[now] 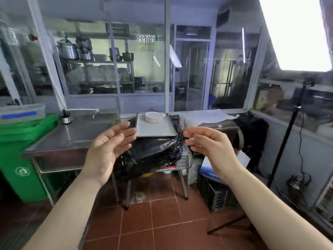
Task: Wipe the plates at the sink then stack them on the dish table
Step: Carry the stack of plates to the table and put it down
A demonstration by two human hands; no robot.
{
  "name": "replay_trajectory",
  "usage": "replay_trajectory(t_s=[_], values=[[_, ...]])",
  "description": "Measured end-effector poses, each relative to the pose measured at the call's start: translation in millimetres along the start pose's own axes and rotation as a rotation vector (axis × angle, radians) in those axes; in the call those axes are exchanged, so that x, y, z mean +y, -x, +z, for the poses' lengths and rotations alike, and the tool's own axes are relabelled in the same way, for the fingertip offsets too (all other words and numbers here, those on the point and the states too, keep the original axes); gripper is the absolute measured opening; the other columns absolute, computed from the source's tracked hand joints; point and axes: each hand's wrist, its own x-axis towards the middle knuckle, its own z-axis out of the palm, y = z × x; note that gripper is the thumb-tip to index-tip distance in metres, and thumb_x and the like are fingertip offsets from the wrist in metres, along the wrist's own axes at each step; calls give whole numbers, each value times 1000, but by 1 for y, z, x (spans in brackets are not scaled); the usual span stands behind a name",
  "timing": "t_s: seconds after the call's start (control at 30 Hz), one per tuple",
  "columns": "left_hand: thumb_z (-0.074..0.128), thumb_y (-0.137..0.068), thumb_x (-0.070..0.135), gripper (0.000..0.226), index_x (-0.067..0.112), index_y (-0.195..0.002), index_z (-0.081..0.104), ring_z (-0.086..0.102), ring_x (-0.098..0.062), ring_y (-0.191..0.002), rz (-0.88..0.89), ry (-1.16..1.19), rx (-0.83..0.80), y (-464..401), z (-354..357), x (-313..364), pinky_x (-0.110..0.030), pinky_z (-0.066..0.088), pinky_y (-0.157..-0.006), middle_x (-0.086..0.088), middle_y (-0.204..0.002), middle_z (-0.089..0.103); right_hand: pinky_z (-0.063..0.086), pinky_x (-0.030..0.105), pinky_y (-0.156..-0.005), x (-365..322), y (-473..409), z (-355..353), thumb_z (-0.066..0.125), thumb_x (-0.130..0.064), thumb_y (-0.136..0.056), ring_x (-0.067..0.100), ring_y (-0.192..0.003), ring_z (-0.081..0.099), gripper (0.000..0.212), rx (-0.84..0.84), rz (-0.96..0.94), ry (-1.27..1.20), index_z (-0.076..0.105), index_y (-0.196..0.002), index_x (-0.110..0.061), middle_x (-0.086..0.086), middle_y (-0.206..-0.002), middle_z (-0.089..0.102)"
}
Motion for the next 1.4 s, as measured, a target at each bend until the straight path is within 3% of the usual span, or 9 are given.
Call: replay_trajectory(t_s=[0.33, 0.47, 0.63, 0.8, 1.07, 1.27, 1.4], values=[[42, -97, 5, 30, 18, -114, 65, 69, -17, -100, -44, -60, 143, -220, -7, -126, -31, 50, -85, -6, -111, 73, 50, 18, -59, 130, -261, -54, 50, 3, -92, 14, -66, 63, 28, 35, 116, -30, 72, -93, -13, 4, -83, 72], [42, -98, 5, 30, 18, -111, 66, 69, -17, -102, -61, -83, 208, -299, -22, -158, -27, 52, -81, -3, -109, 73, 51, 20, -60, 168, -368, -44, 51, 3, -91, 12, -61, 59, 27, 23, 172, -8, 72, -89, -14, 5, -81, 67], [44, -97, 4, 29, 16, -110, 67, 69, -18, -102, -68, -71, 269, -404, -49, -210, -32, 50, -85, -4, -107, 74, 49, 25, -68, 233, -482, -22, 53, 2, -90, 11, -58, 58, 26, -7, 237, -9, 72, -87, -16, -3, -73, 67], [46, -96, 5, 27, 16, -108, 67, 70, -18, -100, -127, -30, 240, -522, -84, -276, -32, 50, -84, -2, -103, 75, 47, 24, -65, 299, -588, -17, 55, -1, -90, 13, -66, 62, 28, 60, 241, 65, 72, -78, -20, -1, -82, 70], [54, -94, 9, 21, 17, -108, 67, 69, -21, -101, -322, -48, 194, -691, -118, -372, -36, 49, -96, -5, -104, 74, 49, 25, -64, 405, -724, -7, 64, -8, -88, 12, -66, 63, 14, 124, 346, 131, 73, -91, -18, -3, -76, 69], [50, -96, 8, 23, 17, -109, 67, 67, -21, -95, -399, -160, 223, -778, -145, -441, -33, 49, -87, -5, -100, 75, 50, 22, -58, 502, -822, -22, 66, -8, -85, 7, -56, 60, 13, 167, 412, 235, 72, -96, -14, -3, -73, 66], [52, -96, 10, 22, 21, -109, 66, 66, -18, -96, -446, -224, 293, -832, -157, -491, -31, 49, -86, -1, -100, 74, 51, 20, -58, 576, -894, -33, 66, -5, -84, 8, -57, 58, 25, 108, 447, 313, 67, -110, -8, -2, -71, 65]])
